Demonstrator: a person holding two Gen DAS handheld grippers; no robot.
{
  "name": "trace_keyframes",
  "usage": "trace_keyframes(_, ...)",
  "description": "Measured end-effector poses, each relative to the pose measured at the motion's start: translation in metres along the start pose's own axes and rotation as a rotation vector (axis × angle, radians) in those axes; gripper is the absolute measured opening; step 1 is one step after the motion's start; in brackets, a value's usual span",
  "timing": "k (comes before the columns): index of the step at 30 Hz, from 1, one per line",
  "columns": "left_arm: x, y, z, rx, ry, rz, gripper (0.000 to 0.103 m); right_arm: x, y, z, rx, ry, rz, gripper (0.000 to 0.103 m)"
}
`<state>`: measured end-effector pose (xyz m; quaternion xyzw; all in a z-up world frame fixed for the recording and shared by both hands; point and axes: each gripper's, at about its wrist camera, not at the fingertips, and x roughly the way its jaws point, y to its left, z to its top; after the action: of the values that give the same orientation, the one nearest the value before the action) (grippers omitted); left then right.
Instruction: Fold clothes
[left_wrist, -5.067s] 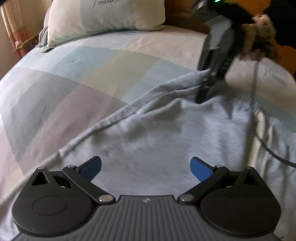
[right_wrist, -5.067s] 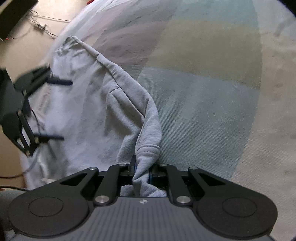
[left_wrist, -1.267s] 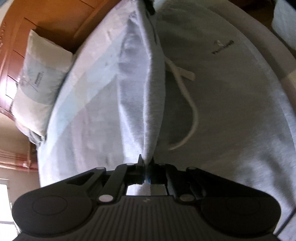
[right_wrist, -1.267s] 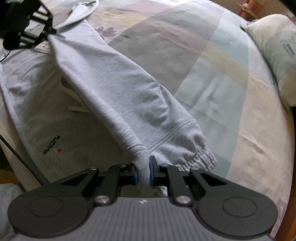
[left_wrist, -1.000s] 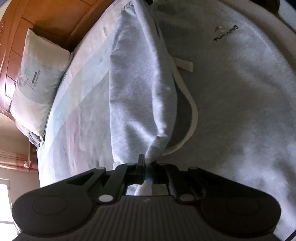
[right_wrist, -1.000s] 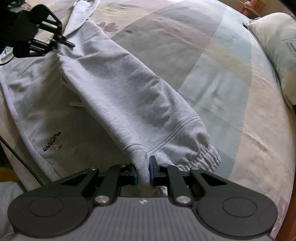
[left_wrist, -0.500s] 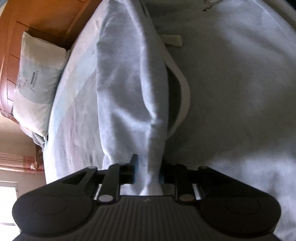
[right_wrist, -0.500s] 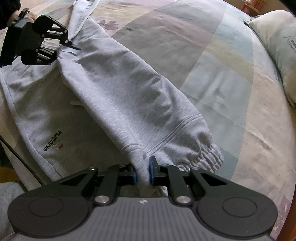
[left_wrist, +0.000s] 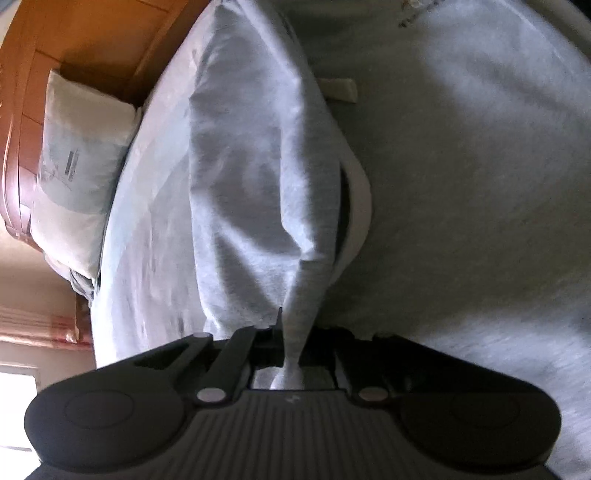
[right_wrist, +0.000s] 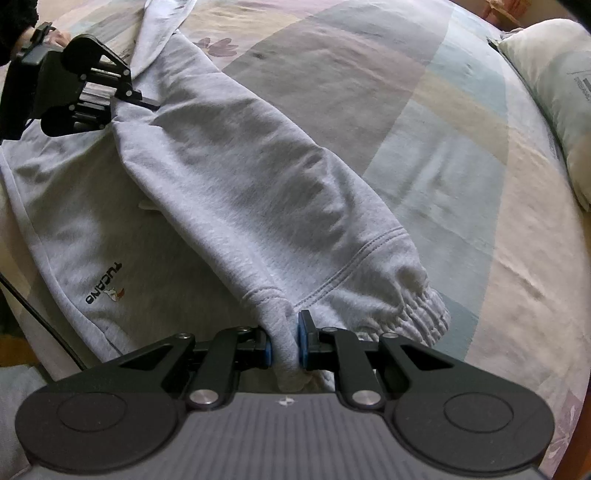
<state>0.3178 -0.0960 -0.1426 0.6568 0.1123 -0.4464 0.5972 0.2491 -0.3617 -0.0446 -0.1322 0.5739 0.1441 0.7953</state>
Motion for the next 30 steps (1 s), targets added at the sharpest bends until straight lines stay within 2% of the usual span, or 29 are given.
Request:
trace_keyframes(3,-0.012,0.017,0.003,-0.071,0.010,0.011,0.001,0.000,0.002,-0.001,-0.022,0.004,-0.013,0.017)
trace_keyframes(10,-0.049,0.042,0.007,-0.056,0.000,-0.062,0.001,-0.005,0.018,-0.004,-0.144,-0.006,-0.077,0.017)
trace_keyframes(14,-0.065,0.050,0.009,-0.081,-0.022,-0.133,0.001,-0.002,0.037,-0.015,-0.343,0.001,-0.176,0.016)
trace_keyframes(22,-0.079,0.041,0.021,-0.033,-0.105,-0.278,0.001,0.026,0.080,-0.059,-0.796,0.037,-0.370,0.016)
trace_keyframes(27,-0.077,0.041,0.027,-0.025,-0.144,-0.372,0.001,0.029,0.087,-0.076,-0.936,0.028,-0.522,0.016)
trace_keyframes(30,-0.089,0.033,0.024,-0.005,-0.168,-0.421,0.001,0.019,0.088,-0.076,-0.894,0.002,-0.552,0.016)
